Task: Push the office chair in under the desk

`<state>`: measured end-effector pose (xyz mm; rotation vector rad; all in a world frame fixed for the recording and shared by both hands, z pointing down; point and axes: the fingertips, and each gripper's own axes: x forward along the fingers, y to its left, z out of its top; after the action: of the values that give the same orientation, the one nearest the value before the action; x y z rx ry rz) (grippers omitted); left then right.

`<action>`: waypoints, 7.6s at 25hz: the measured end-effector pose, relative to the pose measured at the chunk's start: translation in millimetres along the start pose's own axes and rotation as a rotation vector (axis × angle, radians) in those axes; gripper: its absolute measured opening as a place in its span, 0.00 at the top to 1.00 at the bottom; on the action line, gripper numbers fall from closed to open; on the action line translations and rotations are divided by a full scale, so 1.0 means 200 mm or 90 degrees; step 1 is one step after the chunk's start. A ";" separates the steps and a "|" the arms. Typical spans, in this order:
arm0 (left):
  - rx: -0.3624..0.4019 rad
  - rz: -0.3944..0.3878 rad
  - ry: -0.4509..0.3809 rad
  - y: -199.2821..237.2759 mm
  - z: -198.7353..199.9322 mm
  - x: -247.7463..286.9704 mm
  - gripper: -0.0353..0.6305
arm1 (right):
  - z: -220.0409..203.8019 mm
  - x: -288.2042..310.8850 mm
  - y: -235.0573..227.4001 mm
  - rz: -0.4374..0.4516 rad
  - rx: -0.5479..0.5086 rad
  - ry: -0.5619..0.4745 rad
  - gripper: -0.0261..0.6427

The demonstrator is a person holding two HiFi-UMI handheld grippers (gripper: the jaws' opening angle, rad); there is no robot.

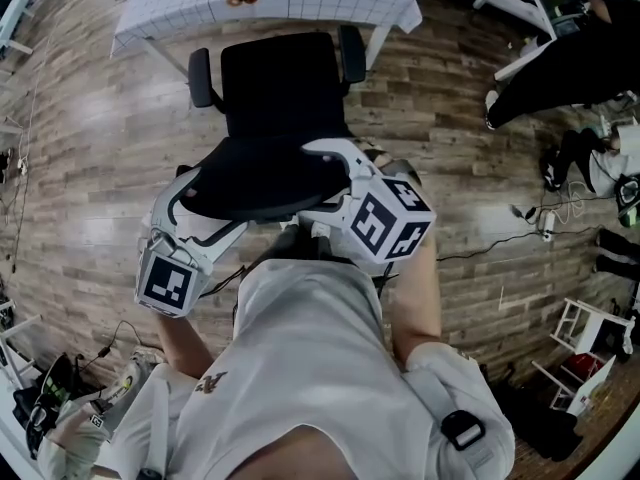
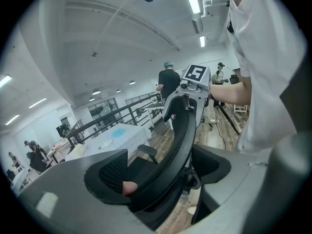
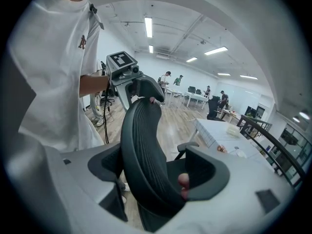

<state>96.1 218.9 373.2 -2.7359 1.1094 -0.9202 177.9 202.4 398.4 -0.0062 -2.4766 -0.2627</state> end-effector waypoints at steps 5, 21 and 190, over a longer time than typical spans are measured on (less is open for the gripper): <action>-0.003 0.001 0.002 0.03 0.00 0.02 0.34 | 0.00 0.01 -0.04 -0.002 -0.002 0.000 0.40; 0.005 -0.005 -0.014 0.17 0.00 0.09 0.33 | -0.01 0.06 -0.17 0.008 0.013 0.020 0.40; 0.054 -0.124 -0.078 1.87 -0.30 0.39 0.25 | 0.32 0.99 -1.52 -0.085 0.086 0.161 0.42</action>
<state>-123.6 -98.7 366.7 -2.8233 0.7766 -0.7860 -39.3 -94.9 411.8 0.2352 -2.2396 -0.1410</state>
